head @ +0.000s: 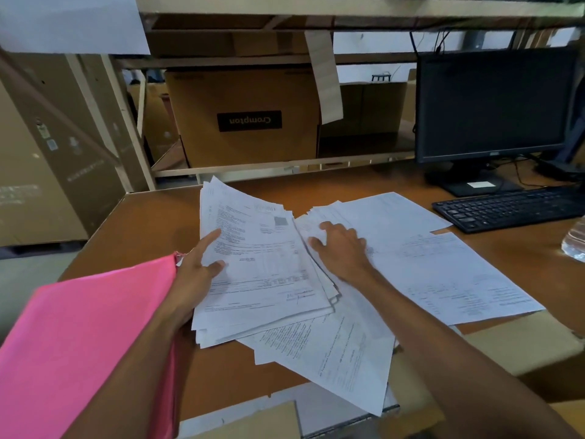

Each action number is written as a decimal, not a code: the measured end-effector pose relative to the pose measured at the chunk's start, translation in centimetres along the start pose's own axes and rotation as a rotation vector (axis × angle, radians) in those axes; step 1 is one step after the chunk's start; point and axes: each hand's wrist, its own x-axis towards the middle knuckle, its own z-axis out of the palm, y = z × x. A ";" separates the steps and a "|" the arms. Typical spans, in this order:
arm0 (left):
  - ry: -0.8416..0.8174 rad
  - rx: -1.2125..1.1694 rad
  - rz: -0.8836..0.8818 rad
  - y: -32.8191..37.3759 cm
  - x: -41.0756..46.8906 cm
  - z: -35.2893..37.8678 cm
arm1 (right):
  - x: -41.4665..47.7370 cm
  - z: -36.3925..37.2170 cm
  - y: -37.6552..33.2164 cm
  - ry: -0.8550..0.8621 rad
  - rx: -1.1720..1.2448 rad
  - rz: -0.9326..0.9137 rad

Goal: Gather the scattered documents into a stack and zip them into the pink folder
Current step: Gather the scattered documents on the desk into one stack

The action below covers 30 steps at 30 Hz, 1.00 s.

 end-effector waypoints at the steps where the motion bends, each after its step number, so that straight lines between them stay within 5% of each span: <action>1: 0.004 0.016 0.000 -0.1 0.0 -0.1 | 0.0 -0.7 1.3 -0.028 -0.097 0.032; 10: 0.025 0.085 -0.008 -0.6 0.5 -0.1 | -2.6 -3.7 9.3 -0.286 -0.441 0.141; 17: 0.047 0.145 -0.005 -0.2 0.1 0.1 | -3.4 -8.0 10.9 -0.672 -0.149 -0.279; 21: 0.041 0.156 -0.018 -0.3 0.2 0.2 | -3.8 -8.2 12.7 -0.407 -0.046 -0.213; 25: 0.044 0.131 0.002 -0.2 0.2 0.2 | -4.1 -4.8 13.3 -0.392 -0.182 -0.223; 30: 0.056 0.183 -0.007 -0.4 0.2 0.2 | -3.1 -5.9 13.4 -0.390 -0.041 -0.290</action>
